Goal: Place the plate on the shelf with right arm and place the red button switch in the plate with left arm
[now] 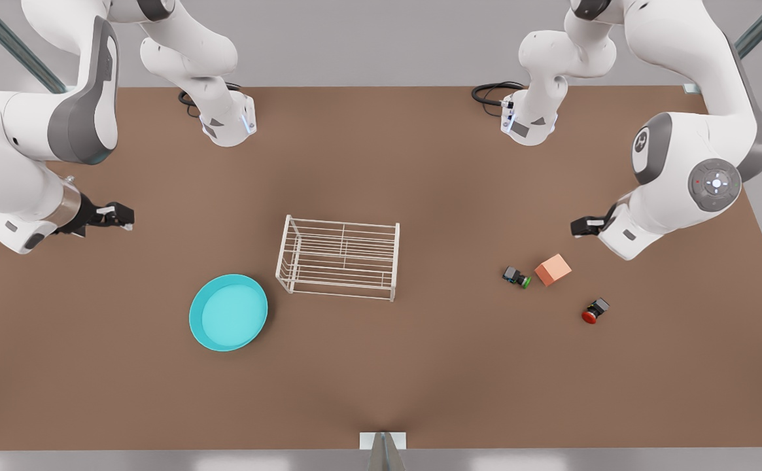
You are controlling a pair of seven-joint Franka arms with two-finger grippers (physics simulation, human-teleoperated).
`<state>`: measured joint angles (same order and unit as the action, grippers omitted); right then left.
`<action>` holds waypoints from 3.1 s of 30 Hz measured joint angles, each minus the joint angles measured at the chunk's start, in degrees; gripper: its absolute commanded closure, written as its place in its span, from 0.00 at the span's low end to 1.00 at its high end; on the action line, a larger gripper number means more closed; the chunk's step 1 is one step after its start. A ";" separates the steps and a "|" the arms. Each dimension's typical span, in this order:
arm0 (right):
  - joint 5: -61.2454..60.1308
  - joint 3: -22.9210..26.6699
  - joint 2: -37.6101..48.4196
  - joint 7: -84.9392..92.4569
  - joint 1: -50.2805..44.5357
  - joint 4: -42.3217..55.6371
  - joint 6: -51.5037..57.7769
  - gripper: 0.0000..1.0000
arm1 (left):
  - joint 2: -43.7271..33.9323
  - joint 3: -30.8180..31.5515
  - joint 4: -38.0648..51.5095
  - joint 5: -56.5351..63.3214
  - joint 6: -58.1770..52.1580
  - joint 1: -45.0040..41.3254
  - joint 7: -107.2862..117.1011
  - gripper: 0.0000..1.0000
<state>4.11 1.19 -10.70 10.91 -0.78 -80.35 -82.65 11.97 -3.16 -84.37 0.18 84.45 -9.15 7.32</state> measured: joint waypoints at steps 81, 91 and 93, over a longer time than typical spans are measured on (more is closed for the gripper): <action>-22.76 -3.37 -25.52 9.11 3.94 -7.88 -38.11 0.79 | 9.79 2.12 3.79 0.17 -0.34 -0.07 -1.31 0.00; -28.46 -4.34 -24.26 7.79 -2.46 8.49 -26.11 0.79 | 25.38 -1.64 2.38 1.92 20.87 5.37 -28.75 0.00; -29.03 -4.32 -24.39 6.62 -5.26 8.79 -24.56 0.79 | 25.87 -3.11 1.85 1.94 24.08 6.69 -35.35 0.00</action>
<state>-24.92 -3.13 -35.10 17.53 -6.04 -71.57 -107.20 37.84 -6.27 -82.52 2.13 108.52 -2.45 -28.03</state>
